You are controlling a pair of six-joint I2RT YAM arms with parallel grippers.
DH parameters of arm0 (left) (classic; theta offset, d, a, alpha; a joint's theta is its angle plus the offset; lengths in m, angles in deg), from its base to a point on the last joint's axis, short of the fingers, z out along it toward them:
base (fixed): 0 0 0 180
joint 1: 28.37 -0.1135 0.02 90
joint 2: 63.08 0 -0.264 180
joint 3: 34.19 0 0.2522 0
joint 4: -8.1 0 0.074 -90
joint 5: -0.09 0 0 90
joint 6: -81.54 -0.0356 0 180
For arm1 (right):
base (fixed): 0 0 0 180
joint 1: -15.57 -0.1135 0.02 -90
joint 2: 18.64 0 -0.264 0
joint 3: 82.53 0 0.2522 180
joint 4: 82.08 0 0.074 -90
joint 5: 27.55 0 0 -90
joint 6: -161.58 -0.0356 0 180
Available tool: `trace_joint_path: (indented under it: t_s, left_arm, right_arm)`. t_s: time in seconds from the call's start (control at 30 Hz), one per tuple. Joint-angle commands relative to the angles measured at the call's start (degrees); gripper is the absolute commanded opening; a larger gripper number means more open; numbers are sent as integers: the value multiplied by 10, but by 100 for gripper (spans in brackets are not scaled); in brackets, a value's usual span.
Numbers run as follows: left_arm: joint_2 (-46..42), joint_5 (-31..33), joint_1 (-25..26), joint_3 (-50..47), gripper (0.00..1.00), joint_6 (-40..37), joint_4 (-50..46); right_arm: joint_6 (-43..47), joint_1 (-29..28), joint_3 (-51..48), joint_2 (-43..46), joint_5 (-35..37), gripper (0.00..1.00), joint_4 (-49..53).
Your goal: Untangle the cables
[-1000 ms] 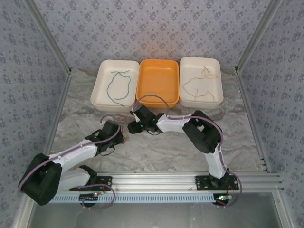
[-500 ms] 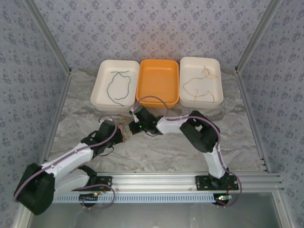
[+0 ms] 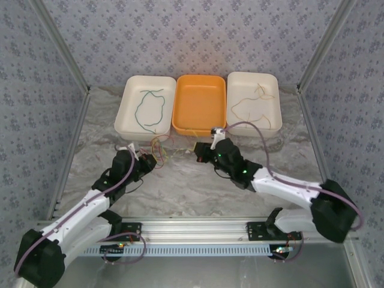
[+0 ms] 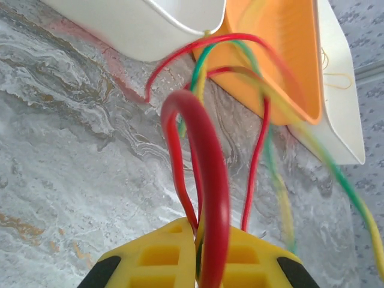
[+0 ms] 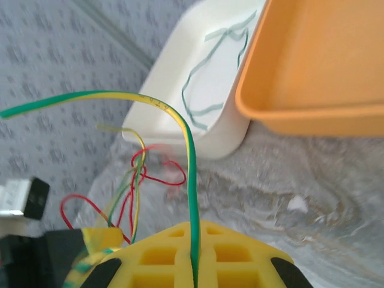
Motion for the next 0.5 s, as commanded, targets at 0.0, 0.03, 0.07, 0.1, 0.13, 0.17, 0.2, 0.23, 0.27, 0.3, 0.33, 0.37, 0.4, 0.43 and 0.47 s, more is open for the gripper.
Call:
trace_joint_path:
  t_s: [0.0, 0.03, 0.07, 0.1, 0.13, 0.17, 0.2, 0.23, 0.27, 0.3, 0.33, 0.37, 0.4, 0.43, 0.47]
  left_arm:
    - [6, -15, -10, 8, 0, 27, 28]
    - [5, -15, -11, 5, 0, 30, 29]
    - [4, -14, -12, 3, 0, 32, 32]
    - [3, -16, -12, 0, 0, 32, 34]
    - [3, -17, -12, -2, 0, 33, 37]
    - [3, -19, -13, -3, 0, 33, 39]
    - [4, -21, -12, -5, 0, 33, 42]
    - [3, -21, -13, -6, 0, 33, 41]
    - [1, -18, -12, -7, 0, 31, 34]
    - [-3, -12, -13, -7, 0, 29, 26]
    - [-8, -6, -13, -6, 0, 25, 15]
    - [-13, 4, -15, -3, 0, 21, -6]
    - [-18, 14, -16, -1, 0, 19, -27]
    - [-23, 21, -19, 0, 0, 17, -43]
    - [-29, 30, -22, 0, 0, 15, -62]
  right_arm:
    - [-23, 15, -14, 87, 88, 0, 67]
    - [-30, 22, -16, 111, 95, 0, 85]
    - [-29, 33, -19, 136, 93, 0, 101]
    - [-29, 45, -20, 156, 87, 0, 116]
    - [-28, 54, -20, 171, 81, 0, 129]
    - [-27, 63, -18, 183, 75, 0, 139]
    - [-24, 70, -16, 194, 71, 0, 148]
    - [-22, 73, -12, 201, 72, 0, 158]
    - [-19, 77, -8, 211, 75, 0, 172]
    - [-15, 80, -5, 221, 80, 0, 183]
    - [-13, 84, -2, 228, 83, 0, 196]
    - [-10, 92, 3, 241, 85, 0, 213]
    - [-8, 101, 7, 254, 85, 0, 226]
    - [-4, 110, 12, 265, 82, 0, 238]
    - [-1, 119, 19, 277, 82, 0, 254]
